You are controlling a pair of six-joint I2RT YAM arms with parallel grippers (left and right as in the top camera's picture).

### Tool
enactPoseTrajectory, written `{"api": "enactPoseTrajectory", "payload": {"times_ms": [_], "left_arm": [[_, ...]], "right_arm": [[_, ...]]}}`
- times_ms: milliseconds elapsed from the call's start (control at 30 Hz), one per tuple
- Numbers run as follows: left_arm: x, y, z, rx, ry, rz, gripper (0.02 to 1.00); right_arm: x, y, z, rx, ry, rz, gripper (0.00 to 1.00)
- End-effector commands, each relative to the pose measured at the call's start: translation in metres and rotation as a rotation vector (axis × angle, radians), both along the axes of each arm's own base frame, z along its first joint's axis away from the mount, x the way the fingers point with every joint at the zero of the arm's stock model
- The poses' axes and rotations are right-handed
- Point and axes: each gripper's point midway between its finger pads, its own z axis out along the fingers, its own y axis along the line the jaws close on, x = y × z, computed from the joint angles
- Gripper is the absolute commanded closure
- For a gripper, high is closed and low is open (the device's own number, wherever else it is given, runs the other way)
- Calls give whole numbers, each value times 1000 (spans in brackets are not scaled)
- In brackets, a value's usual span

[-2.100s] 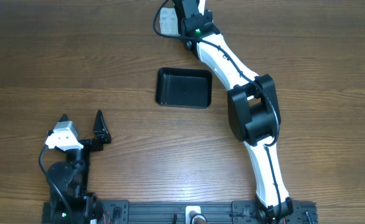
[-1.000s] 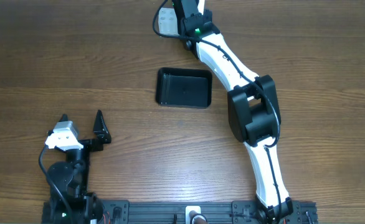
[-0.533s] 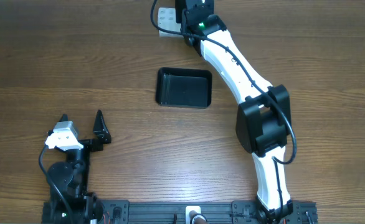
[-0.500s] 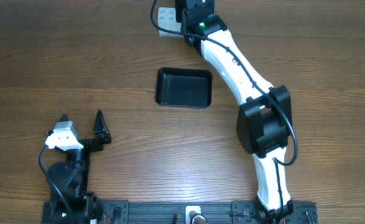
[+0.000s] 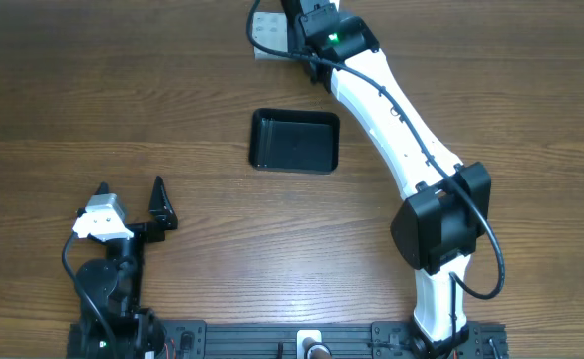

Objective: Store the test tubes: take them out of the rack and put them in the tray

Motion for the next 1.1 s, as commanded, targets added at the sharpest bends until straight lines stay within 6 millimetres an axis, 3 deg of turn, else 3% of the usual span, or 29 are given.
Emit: {"api": "enactPoseTrajectory", "payload": {"times_ms": [33, 233, 467, 733, 900, 1100], "left_arm": [[0, -1, -2, 13, 3, -10, 23], [0, -1, -2, 13, 3, -10, 20], [0, -1, -2, 13, 3, -10, 23], [0, -1, -2, 13, 3, -10, 23], [0, -1, -2, 13, 3, -10, 23], [0, -1, -2, 13, 3, -10, 23]], "right_arm": [[-32, 21, -1, 99, 103, 10, 996], [-68, 32, -27, 123, 295, 72, 989], [-101, 26, -45, 104, 459, 83, 991], [-129, 27, -68, 116, 630, 95, 991], [-135, 24, -80, 136, 701, 84, 991], [-127, 21, -82, 206, 711, 71, 989]]}}
